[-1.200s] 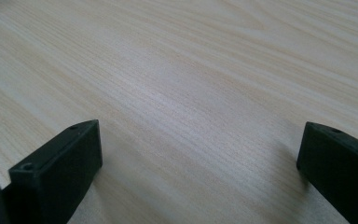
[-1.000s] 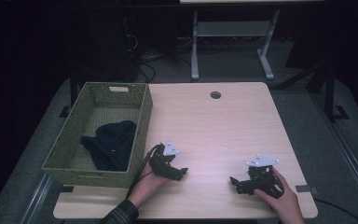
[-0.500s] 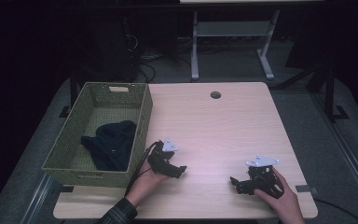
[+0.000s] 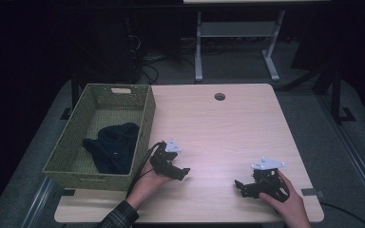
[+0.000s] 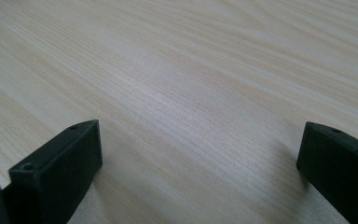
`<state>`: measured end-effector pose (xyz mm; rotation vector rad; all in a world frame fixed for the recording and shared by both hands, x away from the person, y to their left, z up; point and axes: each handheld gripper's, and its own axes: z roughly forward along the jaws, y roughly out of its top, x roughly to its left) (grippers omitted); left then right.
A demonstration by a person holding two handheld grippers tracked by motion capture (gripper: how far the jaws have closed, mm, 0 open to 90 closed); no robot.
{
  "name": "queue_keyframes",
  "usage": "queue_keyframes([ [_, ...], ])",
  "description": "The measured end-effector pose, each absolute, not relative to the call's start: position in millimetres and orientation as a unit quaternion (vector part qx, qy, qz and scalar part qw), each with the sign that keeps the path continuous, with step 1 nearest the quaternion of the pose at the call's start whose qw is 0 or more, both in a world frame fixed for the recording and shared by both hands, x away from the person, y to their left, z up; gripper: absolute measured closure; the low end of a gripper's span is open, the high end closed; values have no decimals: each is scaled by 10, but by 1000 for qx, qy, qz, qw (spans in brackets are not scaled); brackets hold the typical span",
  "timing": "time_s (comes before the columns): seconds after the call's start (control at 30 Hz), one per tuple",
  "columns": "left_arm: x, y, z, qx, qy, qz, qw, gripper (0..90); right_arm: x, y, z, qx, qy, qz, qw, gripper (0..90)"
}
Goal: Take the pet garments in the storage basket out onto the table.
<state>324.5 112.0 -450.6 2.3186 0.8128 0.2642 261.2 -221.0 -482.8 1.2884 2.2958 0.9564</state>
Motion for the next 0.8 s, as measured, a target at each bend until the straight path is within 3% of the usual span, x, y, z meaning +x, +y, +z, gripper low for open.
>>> queue_keyframes([
  [0.8,3256,1107,-4362,888,311,88,327,134,2609,-2208,-4828,455,807,336,168,0],
])
